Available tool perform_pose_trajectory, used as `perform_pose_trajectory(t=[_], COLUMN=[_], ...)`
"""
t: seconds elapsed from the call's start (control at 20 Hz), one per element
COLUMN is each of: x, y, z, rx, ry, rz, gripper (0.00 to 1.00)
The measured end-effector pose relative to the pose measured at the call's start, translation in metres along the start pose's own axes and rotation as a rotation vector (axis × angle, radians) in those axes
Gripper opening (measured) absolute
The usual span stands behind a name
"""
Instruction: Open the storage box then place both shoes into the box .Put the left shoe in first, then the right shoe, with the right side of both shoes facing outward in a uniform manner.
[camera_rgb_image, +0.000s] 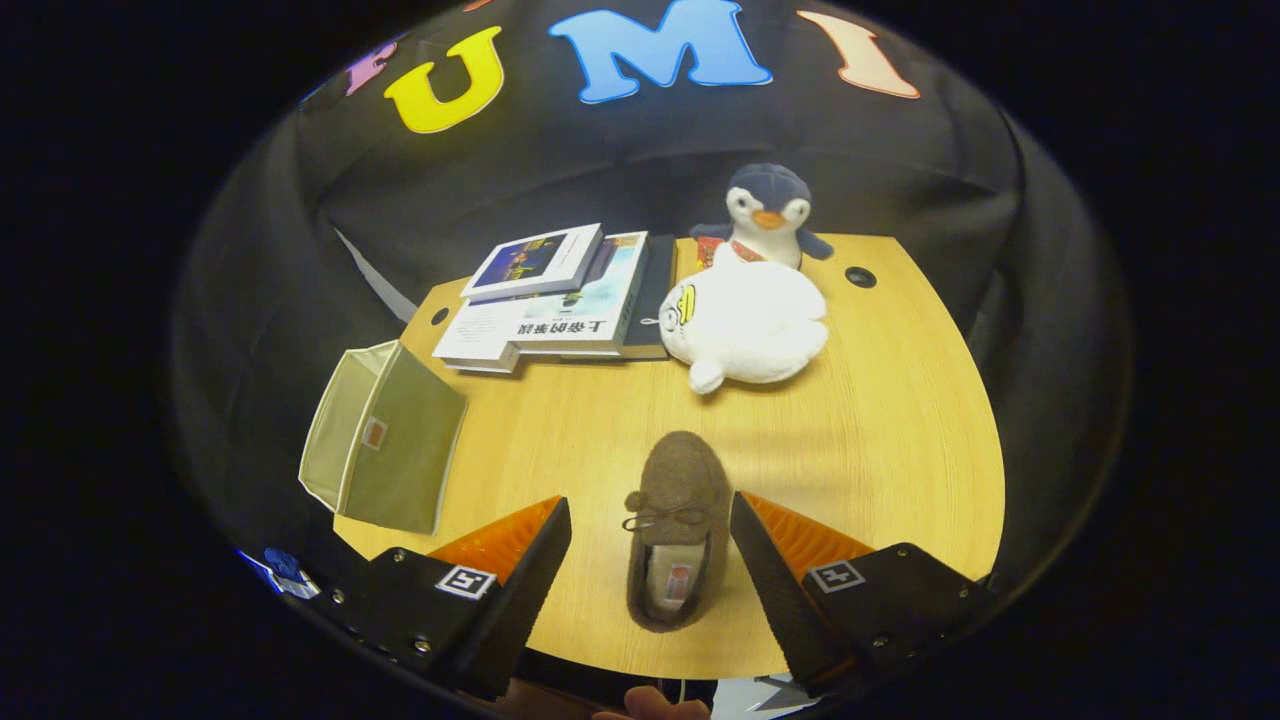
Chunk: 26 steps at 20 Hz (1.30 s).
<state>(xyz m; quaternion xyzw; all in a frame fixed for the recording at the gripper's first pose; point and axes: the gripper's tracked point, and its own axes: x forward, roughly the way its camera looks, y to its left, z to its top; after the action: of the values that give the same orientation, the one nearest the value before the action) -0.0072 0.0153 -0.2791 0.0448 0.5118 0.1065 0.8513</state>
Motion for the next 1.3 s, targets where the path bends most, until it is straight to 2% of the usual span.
perform_pose_trajectory(t=[0.4, 0.7, 0.75, 0.85, 1.0, 1.05, 1.1, 1.15, 1.3], x=[0.052, 0.101, 0.109, 0.118, 0.120, 0.113, 0.115, 0.113, 0.094], y=[-0.039, -0.066, -0.068, -0.061, -0.050, -0.056, -0.062, -0.067, -0.049], z=[-0.078, -0.085, -0.082, -0.081, -0.082, -0.075, -0.077, -0.073, -0.064], rx=[-0.009, -0.046, -0.048, -0.025, -0.007, -0.003, 0.000, 0.003, 0.067], ry=[0.199, 0.268, 0.271, 0.284, 0.303, 0.293, 0.292, 0.286, 0.289], rz=[-0.027, -0.089, -0.091, -0.041, 0.017, -0.003, -0.033, -0.063, -0.011], gripper=[0.98, 0.93, 0.85, 0.80, 0.41, 0.28, 0.11, 0.01, 0.01])
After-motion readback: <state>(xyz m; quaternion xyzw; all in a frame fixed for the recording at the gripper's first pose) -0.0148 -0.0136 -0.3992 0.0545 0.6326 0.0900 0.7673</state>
